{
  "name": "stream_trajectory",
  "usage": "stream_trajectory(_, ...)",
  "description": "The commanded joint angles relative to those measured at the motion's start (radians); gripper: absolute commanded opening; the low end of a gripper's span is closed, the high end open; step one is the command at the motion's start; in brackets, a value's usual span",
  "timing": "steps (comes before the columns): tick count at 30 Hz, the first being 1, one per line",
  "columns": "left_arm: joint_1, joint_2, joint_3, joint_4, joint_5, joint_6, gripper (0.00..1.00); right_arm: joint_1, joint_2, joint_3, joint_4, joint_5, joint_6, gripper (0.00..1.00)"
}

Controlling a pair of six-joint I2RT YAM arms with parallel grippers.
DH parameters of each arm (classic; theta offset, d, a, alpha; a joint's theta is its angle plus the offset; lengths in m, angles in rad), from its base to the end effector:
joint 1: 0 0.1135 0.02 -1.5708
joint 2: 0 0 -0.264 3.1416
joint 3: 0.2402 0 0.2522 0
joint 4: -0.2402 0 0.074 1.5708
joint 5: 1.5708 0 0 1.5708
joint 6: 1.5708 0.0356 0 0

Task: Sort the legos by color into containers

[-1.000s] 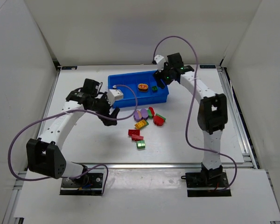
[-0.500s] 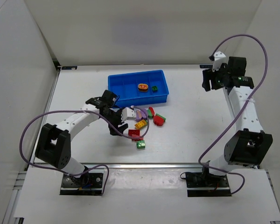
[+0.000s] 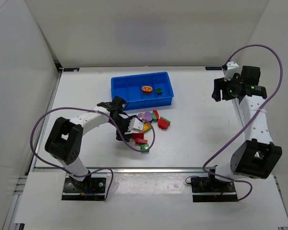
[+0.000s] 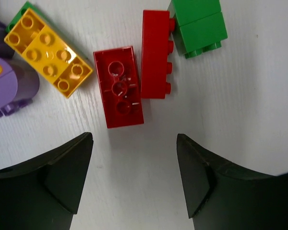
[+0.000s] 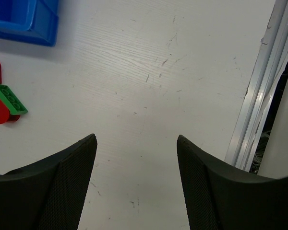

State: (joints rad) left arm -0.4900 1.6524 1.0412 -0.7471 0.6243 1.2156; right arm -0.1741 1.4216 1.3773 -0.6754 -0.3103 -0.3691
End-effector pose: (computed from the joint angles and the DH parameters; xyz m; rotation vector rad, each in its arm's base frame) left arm 0.2534 -0.1587 0.1846 2.0491 1.6692 -0.6969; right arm 0.3065 -0.0429 0.3525 -0.3768 2.2184 0.0653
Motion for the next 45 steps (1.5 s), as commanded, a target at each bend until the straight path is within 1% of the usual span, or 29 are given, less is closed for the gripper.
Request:
stream_trajectory(1, -0.024, 0.004, 0.036, 0.009, 0.064, 0.05, 0.81, -0.014, -0.032, -0.009, 0.005, -0.021, 0.013, 0.71)
stream_trajectory(6, -0.062, 0.01, 0.011, 0.043, 0.064, 0.03, 0.81, -0.03, -0.044, -0.026, 0.007, -0.021, 0.009, 0.71)
stream_trajectory(8, -0.077, 0.015, 0.013, 0.052, 0.055, 0.019, 0.79, -0.031, -0.047, -0.032, 0.005, -0.023, 0.007, 0.71)
stream_trajectory(11, -0.091, 0.038, 0.022, 0.071, 0.04, -0.022, 0.78, -0.034, -0.053, -0.044, 0.008, -0.023, 0.007, 0.71)
stream_trajectory(22, -0.099, 0.106, 0.068, 0.107, -0.034, -0.094, 0.76, -0.041, -0.093, -0.086, 0.008, -0.03, 0.007, 0.71)
stream_trajectory(25, -0.099, 0.122, 0.075, 0.111, -0.046, -0.097, 0.72, -0.042, -0.096, -0.093, 0.008, -0.03, 0.006, 0.71)
stream_trajectory(26, -0.098, 0.124, 0.077, 0.111, -0.046, -0.1, 0.68, -0.044, -0.098, -0.093, 0.008, -0.03, 0.004, 0.71)
stream_trajectory(29, -0.098, 0.13, 0.082, 0.111, -0.054, -0.102, 0.6, -0.047, -0.096, -0.098, 0.014, -0.032, 0.004, 0.71)
stream_trajectory(33, -0.098, 0.135, 0.089, 0.107, -0.066, -0.11, 0.45, -0.047, -0.095, -0.101, 0.02, -0.033, 0.004, 0.71)
stream_trajectory(37, -0.093, 0.103, 0.085, 0.111, -0.061, -0.12, 0.38, -0.047, -0.09, -0.103, 0.028, -0.042, 0.004, 0.71)
stream_trajectory(39, -0.079, 0.072, 0.077, 0.109, -0.057, -0.131, 0.37, -0.047, -0.085, -0.1, 0.03, -0.047, 0.007, 0.71)
stream_trajectory(42, -0.053, -0.014, 0.068, 0.103, -0.032, -0.162, 0.36, -0.045, -0.082, -0.096, 0.033, -0.062, 0.013, 0.71)
stream_trajectory(43, -0.047, -0.07, 0.066, 0.1, -0.026, -0.174, 0.35, -0.045, -0.081, -0.096, 0.033, -0.069, 0.013, 0.71)
stream_trajectory(45, -0.029, -0.13, 0.077, 0.077, -0.003, -0.182, 0.34, -0.045, -0.078, -0.093, 0.04, -0.084, 0.021, 0.71)
